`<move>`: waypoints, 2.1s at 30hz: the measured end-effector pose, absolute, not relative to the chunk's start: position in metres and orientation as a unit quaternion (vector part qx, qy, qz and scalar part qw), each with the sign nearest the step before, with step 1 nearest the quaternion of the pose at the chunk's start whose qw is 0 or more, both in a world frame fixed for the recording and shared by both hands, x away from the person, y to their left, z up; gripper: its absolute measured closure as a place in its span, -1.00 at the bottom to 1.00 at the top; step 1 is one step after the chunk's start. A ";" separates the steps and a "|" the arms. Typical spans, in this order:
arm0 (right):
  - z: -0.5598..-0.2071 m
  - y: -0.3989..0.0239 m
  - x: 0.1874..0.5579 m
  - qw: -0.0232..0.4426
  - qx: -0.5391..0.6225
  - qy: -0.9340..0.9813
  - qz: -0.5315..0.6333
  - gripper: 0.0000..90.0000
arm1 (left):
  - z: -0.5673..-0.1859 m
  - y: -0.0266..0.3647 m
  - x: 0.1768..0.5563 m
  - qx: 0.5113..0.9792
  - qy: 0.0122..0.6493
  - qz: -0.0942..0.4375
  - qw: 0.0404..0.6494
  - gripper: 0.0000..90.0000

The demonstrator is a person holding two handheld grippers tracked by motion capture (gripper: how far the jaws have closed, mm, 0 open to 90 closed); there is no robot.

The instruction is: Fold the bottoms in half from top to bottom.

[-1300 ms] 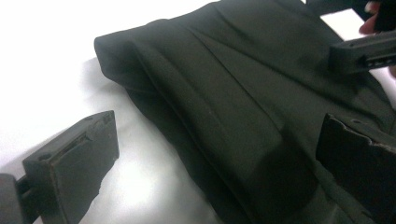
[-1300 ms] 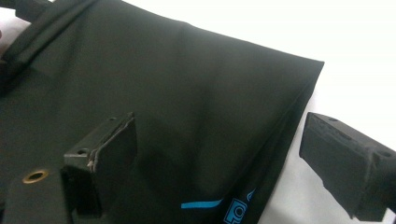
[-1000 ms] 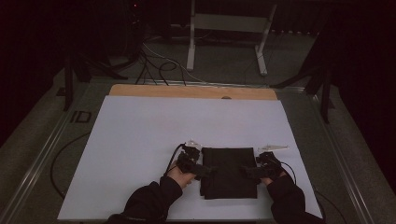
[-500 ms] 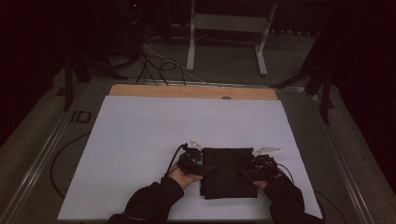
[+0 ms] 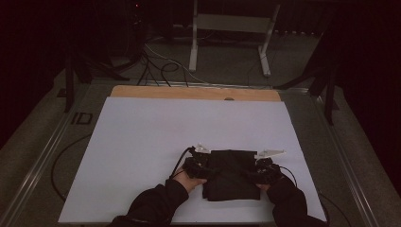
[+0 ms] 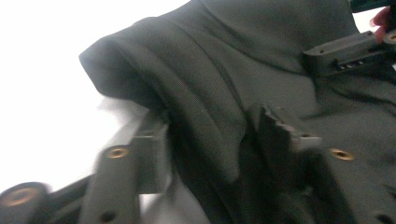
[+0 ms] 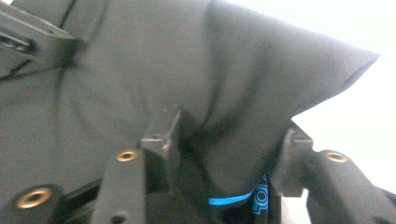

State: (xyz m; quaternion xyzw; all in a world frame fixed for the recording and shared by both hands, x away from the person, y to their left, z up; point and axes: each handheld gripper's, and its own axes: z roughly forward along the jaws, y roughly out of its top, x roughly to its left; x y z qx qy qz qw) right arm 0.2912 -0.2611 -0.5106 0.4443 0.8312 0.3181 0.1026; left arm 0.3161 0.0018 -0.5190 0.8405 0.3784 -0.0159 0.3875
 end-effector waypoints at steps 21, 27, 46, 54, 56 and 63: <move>-0.504 -0.260 0.287 0.108 0.433 0.829 0.337 0.67 | -0.510 -0.004 0.313 0.845 0.363 -0.012 0.391 0.60; -0.501 -0.260 0.285 0.112 0.431 0.829 0.340 0.68 | -0.502 -0.004 0.313 0.847 0.352 -0.012 0.398 0.60; -0.477 -0.259 0.275 0.140 0.428 0.815 0.365 0.68 | -0.471 -0.005 0.310 0.847 0.321 -0.009 0.422 0.61; -0.470 -0.260 0.275 0.147 0.425 0.811 0.375 0.68 | -0.460 -0.004 0.311 0.848 0.313 -0.006 0.428 0.61; -0.468 -0.260 0.275 0.149 0.423 0.811 0.376 0.68 | -0.458 -0.003 0.311 0.848 0.311 -0.006 0.429 0.61; -0.460 -0.258 0.276 0.150 0.419 0.810 0.382 0.68 | -0.449 0.001 0.310 0.847 0.308 -0.003 0.433 0.61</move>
